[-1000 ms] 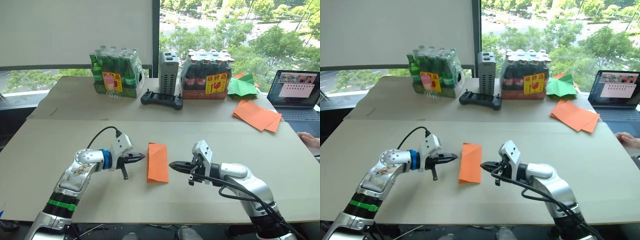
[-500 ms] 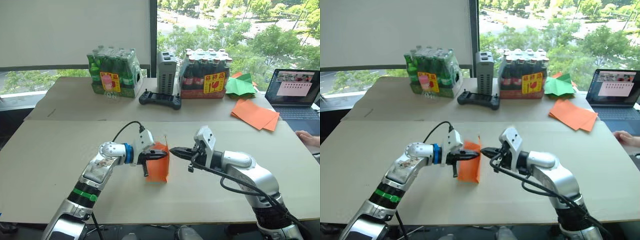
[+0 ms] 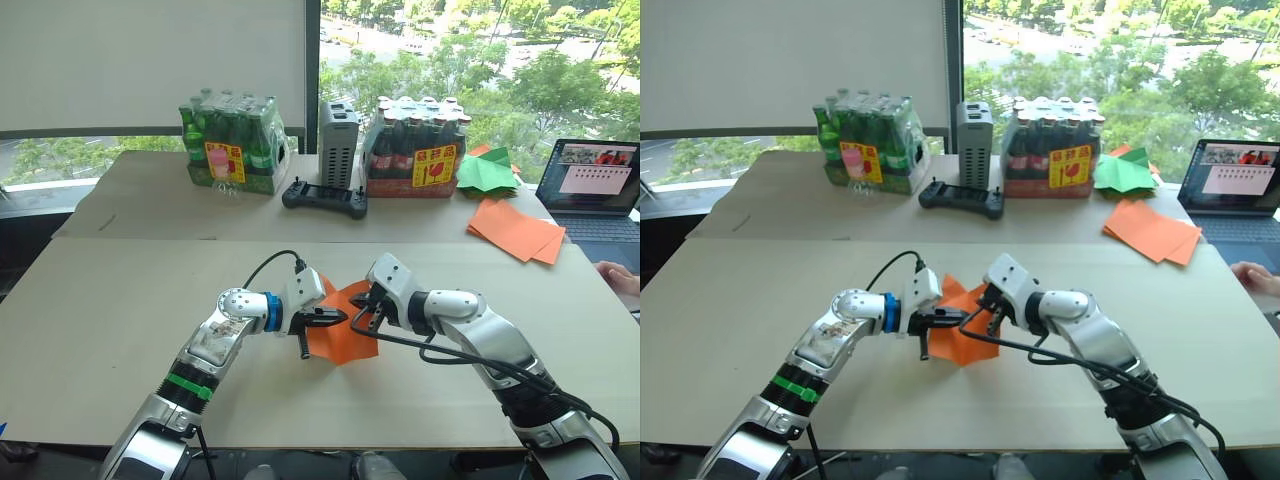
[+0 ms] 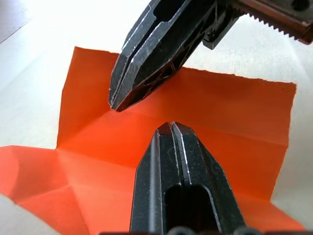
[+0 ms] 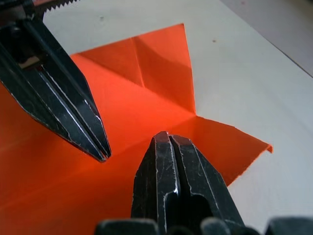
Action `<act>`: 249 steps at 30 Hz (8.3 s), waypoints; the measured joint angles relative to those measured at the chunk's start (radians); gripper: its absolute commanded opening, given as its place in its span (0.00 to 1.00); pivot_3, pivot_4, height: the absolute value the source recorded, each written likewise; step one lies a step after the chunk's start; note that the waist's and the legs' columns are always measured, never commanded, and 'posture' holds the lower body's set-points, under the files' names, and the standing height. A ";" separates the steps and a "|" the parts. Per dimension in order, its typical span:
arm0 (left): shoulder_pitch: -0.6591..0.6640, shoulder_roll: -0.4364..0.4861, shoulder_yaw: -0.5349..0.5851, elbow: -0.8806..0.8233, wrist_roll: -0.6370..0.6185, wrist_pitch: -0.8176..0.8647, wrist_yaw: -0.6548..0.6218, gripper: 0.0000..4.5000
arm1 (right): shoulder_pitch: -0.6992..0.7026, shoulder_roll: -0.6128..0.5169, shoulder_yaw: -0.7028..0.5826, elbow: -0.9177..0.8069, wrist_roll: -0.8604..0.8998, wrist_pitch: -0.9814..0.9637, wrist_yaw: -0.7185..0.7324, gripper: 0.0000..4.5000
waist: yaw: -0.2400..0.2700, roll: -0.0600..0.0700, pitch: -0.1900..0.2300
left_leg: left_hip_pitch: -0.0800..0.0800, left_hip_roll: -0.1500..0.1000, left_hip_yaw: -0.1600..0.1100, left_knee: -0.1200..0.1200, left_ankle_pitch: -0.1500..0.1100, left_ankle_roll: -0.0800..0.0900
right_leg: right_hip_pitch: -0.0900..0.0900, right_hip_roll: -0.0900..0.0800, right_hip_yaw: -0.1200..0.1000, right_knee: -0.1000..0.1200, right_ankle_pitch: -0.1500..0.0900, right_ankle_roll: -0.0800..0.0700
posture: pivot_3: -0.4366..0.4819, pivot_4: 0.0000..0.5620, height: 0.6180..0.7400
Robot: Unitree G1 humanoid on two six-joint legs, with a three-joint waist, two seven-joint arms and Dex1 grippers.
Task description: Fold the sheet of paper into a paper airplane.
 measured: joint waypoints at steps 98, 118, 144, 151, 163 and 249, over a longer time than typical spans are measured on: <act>-0.027 0.099 0.039 0.150 0.060 -0.019 -0.026 0.00 | 0.214 0.103 0.281 -0.210 -0.605 -0.154 -0.077 0.01 | -0.002 0.000 0.000 | 0.004 0.000 0.000 0.001 0.000 0.000 | 0.004 0.000 0.000 -0.001 0.001 0.000 | 0.48 0.27 0.94; -0.061 0.099 0.039 0.146 0.079 -0.039 -0.039 0.00 | 0.166 0.139 0.314 -0.172 -0.728 -0.153 0.018 0.01 | -0.004 0.000 -0.001 | 0.004 0.000 -0.001 0.001 0.000 0.000 | 0.005 0.001 0.000 0.001 0.001 0.000 | 0.48 0.27 0.94; -0.093 0.040 -0.025 0.248 0.162 -0.154 -0.033 0.00 | 0.171 0.168 0.273 -0.163 -0.717 -0.155 0.025 0.36 | -0.003 0.000 -0.001 | 0.005 0.000 -0.001 0.002 0.000 0.000 | 0.005 0.001 0.000 0.001 0.001 0.000 | 0.48 0.27 0.94; -0.099 0.038 -0.026 0.264 0.165 -0.170 -0.033 0.00 | 0.214 0.250 0.096 -0.265 -0.500 -0.010 0.100 0.43 | -0.001 0.000 -0.001 | 0.005 0.000 -0.001 0.002 0.000 0.000 | 0.005 0.001 0.000 0.002 0.001 0.000 | 0.48 0.27 0.94; -0.099 0.033 -0.026 0.265 0.175 -0.186 -0.032 0.00 | 0.175 0.276 0.015 -0.210 -0.359 0.076 0.015 0.00 | -0.002 0.000 -0.001 | 0.004 0.000 -0.001 0.002 0.000 0.000 | 0.005 0.001 -0.001 0.002 0.001 0.000 | 0.48 0.27 0.94; -0.088 0.030 -0.059 0.262 0.238 -0.258 -0.014 0.00 | 0.293 0.162 0.094 -0.294 -0.225 0.231 -0.131 0.00 | 0.001 0.001 -0.009 | 0.008 0.000 -0.001 0.001 0.000 0.000 | 0.009 0.001 -0.001 0.000 0.000 0.001 | 0.48 0.27 0.94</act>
